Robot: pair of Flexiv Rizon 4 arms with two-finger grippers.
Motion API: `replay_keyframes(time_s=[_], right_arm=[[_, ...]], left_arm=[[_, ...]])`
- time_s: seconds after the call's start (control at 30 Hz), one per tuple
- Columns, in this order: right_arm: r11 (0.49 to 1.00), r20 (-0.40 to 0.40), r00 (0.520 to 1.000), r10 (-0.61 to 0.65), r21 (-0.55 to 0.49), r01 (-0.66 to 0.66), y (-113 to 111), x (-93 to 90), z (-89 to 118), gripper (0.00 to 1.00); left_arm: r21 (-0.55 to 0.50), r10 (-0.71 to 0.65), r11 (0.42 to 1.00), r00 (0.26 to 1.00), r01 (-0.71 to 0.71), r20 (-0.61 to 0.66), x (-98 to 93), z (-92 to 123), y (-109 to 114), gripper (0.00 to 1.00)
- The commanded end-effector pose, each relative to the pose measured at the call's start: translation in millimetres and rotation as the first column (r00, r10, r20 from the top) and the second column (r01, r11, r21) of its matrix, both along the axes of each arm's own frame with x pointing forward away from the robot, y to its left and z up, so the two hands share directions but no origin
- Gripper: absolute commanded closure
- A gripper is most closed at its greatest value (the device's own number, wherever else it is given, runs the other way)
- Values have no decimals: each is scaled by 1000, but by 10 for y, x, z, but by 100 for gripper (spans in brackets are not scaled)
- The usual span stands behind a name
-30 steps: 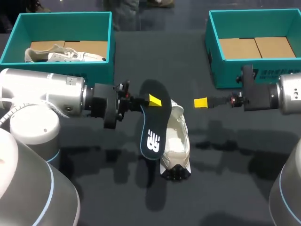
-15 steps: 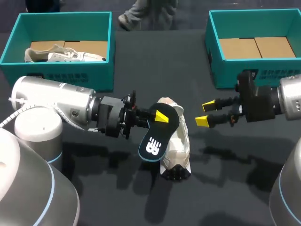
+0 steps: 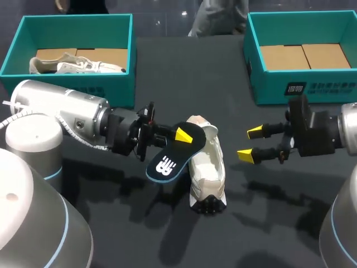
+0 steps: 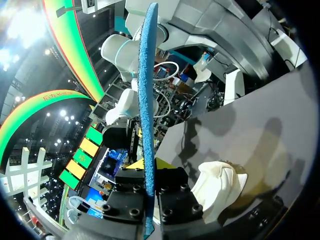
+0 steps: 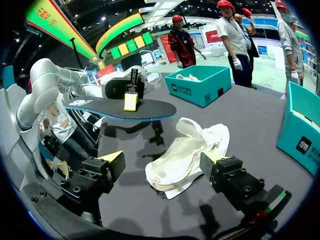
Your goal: Take the shoe out of the shoebox, open the shoe tongue, remove and reinsert the insole, then place the shoe into the shoebox
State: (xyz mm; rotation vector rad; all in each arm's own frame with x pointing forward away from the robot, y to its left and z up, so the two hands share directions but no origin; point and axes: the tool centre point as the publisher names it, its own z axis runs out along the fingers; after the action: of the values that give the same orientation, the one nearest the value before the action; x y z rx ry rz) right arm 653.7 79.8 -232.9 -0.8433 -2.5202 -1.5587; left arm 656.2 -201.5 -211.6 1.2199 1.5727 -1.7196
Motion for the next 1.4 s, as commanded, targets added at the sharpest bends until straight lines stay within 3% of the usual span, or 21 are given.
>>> replay_keyframes(time_s=[0.03,0.07,0.13,0.27,0.4,0.5,0.83,0.93,1.0,1.2,1.4], right_arm=[[1000,0,1000,-3,-3,3,4,-17,0,0],[1000,0,1000,-3,-3,3,4,-17,0,0],[1000,10,1000,-2,-13,3,-26,-47,-12,0],[985,64,993,104,-145,-93,-147,-183,-27,0],[965,139,980,143,-239,-107,-338,-347,-12,0],[948,133,979,152,-301,-106,-410,-370,-64,0],[948,133,979,152,-301,-106,-410,-370,-64,0],[926,143,968,208,-347,-148,-411,-342,-73,0],[902,129,964,232,-400,-163,-388,-330,-136,0],[866,111,945,307,-445,-229,-287,-280,-377,0],[870,95,948,302,-434,-234,-247,-234,-474,0]], left_arm=[[-1,2,1000,1000,-2,1,-8,-5,-7,100],[-1,2,1000,1000,-2,1,-8,-5,-7,100],[0,-4,1000,999,4,-41,-182,-94,-84,100],[-9,37,999,998,-38,-54,-522,-91,-152,100],[-33,95,994,988,-100,-124,-742,-69,-194,100],[-20,132,990,978,-137,-165,-859,-89,-239,100],[-20,132,990,978,-137,-165,-859,-89,-239,100],[-45,126,989,959,-142,-256,-866,-159,-358,100],[-78,89,989,935,-123,-344,-847,-175,-400,100],[-72,85,989,906,-125,-414,-815,-145,-515,100],[-79,48,993,896,-92,-442,-793,-115,-550,100]])
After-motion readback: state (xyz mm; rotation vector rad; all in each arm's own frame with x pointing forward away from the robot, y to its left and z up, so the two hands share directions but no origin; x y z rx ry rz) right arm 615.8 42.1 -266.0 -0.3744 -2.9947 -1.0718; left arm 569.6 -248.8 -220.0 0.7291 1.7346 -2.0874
